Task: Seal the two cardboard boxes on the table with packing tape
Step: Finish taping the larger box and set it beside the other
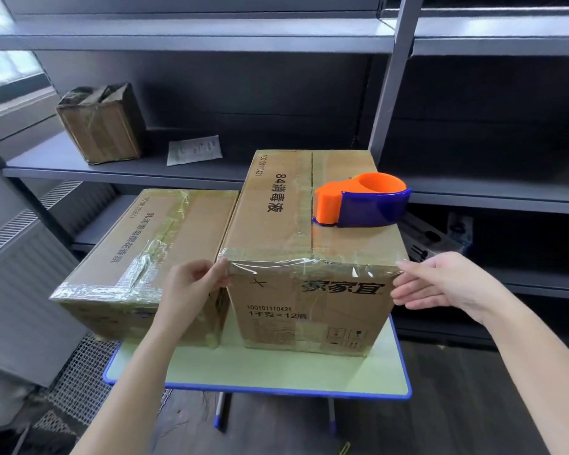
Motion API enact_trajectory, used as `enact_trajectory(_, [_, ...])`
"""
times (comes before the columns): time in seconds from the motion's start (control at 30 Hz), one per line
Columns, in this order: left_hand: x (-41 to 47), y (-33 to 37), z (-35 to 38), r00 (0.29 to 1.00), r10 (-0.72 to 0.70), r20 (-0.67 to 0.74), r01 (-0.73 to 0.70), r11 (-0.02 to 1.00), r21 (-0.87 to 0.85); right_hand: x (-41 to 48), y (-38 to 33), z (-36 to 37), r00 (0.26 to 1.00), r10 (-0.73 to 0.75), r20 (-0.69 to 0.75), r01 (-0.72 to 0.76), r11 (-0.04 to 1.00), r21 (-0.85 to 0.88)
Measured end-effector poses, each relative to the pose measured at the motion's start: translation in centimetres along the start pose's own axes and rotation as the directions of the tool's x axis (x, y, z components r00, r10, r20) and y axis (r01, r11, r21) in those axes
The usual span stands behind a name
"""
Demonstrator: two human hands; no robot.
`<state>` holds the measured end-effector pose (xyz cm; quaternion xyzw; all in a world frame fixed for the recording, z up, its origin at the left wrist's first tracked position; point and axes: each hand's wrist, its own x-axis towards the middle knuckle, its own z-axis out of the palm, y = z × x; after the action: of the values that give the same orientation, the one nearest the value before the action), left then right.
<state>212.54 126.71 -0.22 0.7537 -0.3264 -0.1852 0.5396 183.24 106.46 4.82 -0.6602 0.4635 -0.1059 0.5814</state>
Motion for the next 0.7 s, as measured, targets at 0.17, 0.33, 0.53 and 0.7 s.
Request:
enact_trajectory(0.17, [-0.1, 0.0, -0.2, 1.000, -0.007, 0.024, 0.008, 0.999, -0.037, 0.2, 0.2, -0.4, 0.992, 0.034, -0.121, -0.042, 0.997, -0.068])
enact_trajectory(0.33, [0.1, 0.2, -0.2, 0.999, 0.018, 0.033, -0.018, 1.000, -0.005, 0.4, 0.1, -0.5, 0.996, 0.022, -0.088, -0.028, 0.997, -0.075])
enact_trajectory(0.53, [0.0, -0.1, -0.4, 0.997, 0.061, 0.048, -0.062, 0.997, 0.033, 0.5, 1.1, -0.6, 0.998, -0.054, -0.019, 0.054, 0.998, 0.025])
enact_trajectory(0.7, [-0.2, -1.1, -0.2, 0.970, 0.243, -0.002, -0.236, 0.945, 0.226, 0.8, 3.2, -0.2, 0.952, -0.285, -0.112, 0.256, 0.941, -0.220])
